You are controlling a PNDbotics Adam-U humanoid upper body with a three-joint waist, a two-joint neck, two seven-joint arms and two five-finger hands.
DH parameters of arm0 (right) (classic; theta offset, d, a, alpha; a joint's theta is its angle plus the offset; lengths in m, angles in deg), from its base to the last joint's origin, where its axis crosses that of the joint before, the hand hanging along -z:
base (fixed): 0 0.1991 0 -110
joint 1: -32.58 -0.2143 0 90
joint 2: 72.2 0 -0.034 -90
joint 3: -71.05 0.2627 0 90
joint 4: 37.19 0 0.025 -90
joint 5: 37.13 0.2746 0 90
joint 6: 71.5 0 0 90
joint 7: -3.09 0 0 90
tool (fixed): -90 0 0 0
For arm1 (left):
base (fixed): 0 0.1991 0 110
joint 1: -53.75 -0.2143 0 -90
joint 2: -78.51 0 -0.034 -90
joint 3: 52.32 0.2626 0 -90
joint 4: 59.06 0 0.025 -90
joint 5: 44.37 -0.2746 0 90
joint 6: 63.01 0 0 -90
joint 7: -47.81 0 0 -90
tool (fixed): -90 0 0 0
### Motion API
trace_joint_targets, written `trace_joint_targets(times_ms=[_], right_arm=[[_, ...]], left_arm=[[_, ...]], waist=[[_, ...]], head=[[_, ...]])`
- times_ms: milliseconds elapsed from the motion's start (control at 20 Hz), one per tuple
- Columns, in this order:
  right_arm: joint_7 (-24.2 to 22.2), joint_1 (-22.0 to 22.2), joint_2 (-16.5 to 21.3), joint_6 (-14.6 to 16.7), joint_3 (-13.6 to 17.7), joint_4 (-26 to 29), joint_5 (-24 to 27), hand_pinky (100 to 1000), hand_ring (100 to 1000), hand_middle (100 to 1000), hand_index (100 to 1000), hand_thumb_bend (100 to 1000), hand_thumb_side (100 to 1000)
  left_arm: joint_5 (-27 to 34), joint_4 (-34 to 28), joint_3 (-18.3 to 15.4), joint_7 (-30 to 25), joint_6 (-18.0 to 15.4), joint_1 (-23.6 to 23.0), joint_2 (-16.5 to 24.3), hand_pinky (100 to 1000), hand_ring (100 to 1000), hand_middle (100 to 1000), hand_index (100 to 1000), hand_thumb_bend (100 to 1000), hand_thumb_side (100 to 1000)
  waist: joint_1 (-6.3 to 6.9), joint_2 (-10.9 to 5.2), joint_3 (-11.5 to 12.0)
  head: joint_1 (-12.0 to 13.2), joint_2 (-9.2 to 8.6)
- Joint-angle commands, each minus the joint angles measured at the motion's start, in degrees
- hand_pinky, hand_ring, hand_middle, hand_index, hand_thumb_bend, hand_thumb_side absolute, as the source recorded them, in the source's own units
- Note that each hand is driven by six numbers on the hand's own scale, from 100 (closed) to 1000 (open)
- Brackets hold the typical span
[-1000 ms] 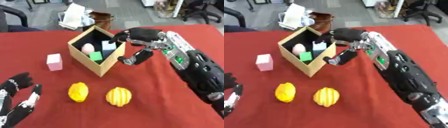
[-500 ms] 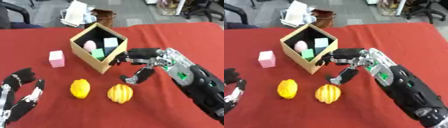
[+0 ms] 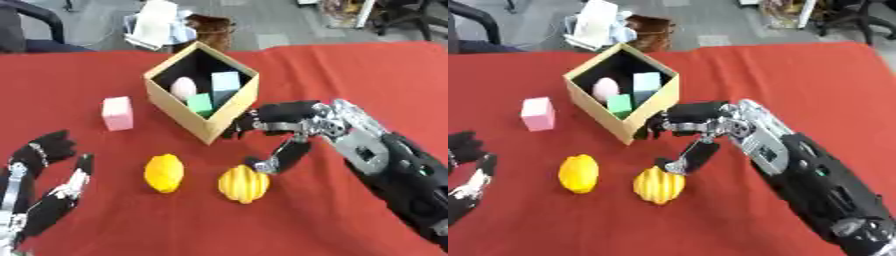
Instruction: Pick up objects on the table and place them in the box.
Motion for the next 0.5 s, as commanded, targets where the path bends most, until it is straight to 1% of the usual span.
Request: trace_joint_targets(times_ms=[50, 100, 200, 300, 500], right_arm=[[-0.06, -0.70, 0.13, 1.09, 0.46, -0.52, -1.20, 792, 775, 817, 938, 100, 392], [-0.28, -0.34, -0.09, 1.49, 0.00, -0.77, -1.58, 794, 767, 809, 925, 100, 357], [-1.43, 0.10, -0.43, 2.53, -0.83, -1.08, -2.72, 798, 770, 810, 920, 100, 352], [-2.41, 0.17, -0.38, 3.28, -0.97, -1.13, -3.34, 801, 773, 811, 915, 106, 347], [-3.82, 0.02, 0.85, 3.93, -0.94, -0.03, -2.75, 805, 775, 809, 913, 114, 347]], left_arm=[[-0.03, -0.61, -0.30, -0.03, -0.08, 0.16, 0.36, 751, 660, 640, 804, 380, 421], [-0.02, -0.61, -0.27, -0.06, -0.09, 0.18, 0.37, 751, 660, 639, 804, 383, 422], [0.00, -0.60, -0.26, -0.07, -0.10, 0.15, 0.35, 751, 659, 639, 804, 384, 422], [0.00, -0.58, -0.26, -0.08, -0.10, 0.13, 0.35, 751, 659, 639, 804, 384, 422], [-0.05, -0.58, -0.27, -0.08, -0.13, 0.15, 0.39, 751, 659, 639, 804, 385, 422]], waist=[[-0.04, -1.86, 0.03], [-0.07, -1.79, 0.10], [-0.06, -1.78, 0.07], [-0.09, -1.79, 0.02], [-0.18, -1.80, -0.10]], head=[[0.23, 0.24], [-0.22, 0.05], [-0.65, -0.12], [-0.83, -0.17], [-1.00, -0.24]])
